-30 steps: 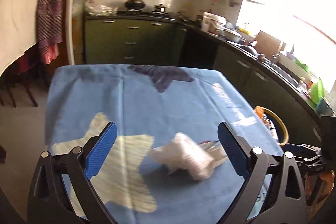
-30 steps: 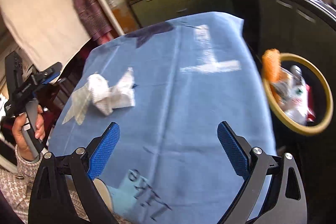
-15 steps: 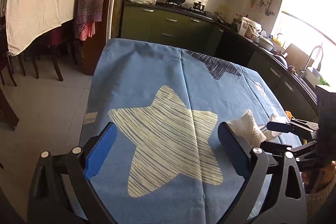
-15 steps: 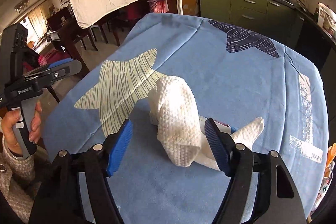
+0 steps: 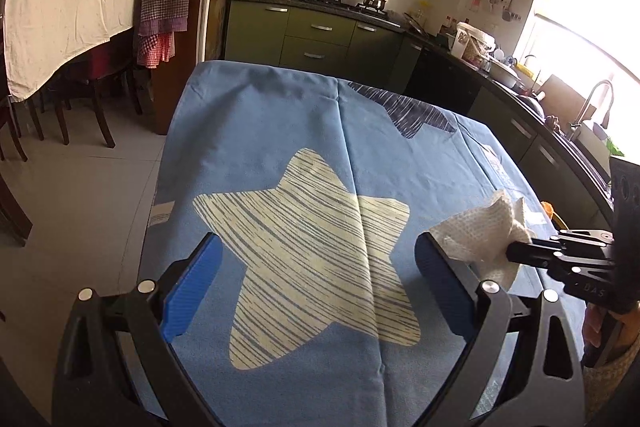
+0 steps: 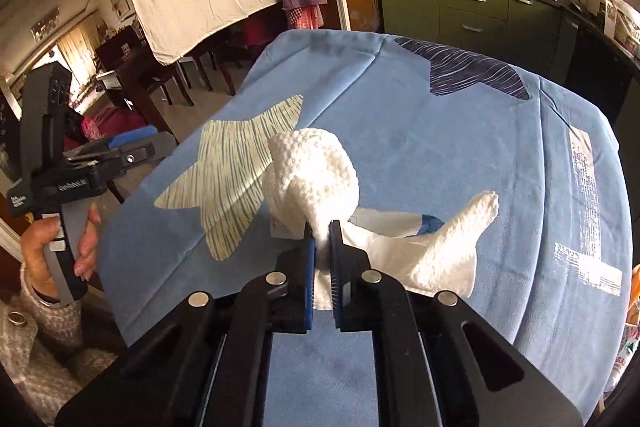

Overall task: Collect trash
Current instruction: 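Carry the white tissue into the bin and open the right tool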

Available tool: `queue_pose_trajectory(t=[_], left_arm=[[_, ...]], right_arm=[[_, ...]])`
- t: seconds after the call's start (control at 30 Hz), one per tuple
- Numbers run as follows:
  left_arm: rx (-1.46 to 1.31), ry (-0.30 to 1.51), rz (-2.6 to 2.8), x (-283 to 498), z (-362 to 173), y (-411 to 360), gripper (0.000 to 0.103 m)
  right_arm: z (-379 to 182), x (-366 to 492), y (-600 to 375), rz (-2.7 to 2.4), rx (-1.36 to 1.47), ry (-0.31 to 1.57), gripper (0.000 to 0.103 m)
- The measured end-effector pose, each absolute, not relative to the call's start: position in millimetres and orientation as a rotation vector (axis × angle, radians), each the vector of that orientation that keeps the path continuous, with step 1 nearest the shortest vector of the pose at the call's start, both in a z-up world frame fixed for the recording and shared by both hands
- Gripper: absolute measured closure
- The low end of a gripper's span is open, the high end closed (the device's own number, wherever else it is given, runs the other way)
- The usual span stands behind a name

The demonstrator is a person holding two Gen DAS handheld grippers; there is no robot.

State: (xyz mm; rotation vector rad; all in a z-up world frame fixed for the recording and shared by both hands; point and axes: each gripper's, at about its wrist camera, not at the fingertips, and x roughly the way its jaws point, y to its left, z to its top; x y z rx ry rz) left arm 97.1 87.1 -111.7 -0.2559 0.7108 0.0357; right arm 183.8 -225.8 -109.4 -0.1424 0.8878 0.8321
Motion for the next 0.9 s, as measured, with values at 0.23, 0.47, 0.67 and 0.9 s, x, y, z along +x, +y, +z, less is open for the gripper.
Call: queue_pose_trajectory(t=[0.23, 0.47, 0.67, 0.9], left_arm=[[-0.249, 0.718, 0.033, 96, -112, 82, 0.011], [-0.234, 0.729, 0.008, 96, -111, 73, 0.011], [-0.178, 0.736, -0.038, 98, -105, 51, 0.011], [-0.086, 0.755, -0.115, 105, -102, 6, 0.011]], right_arm=[[-71, 176, -254, 0.885, -0.007, 0.815, 0.095], [-32, 171, -288, 0.877, 0.09, 0.735, 0.095], [-2, 172, -345, 0.726, 0.108, 0.666, 0.095], [28, 176, -452, 0.479, 0.142, 0.618, 0.095]])
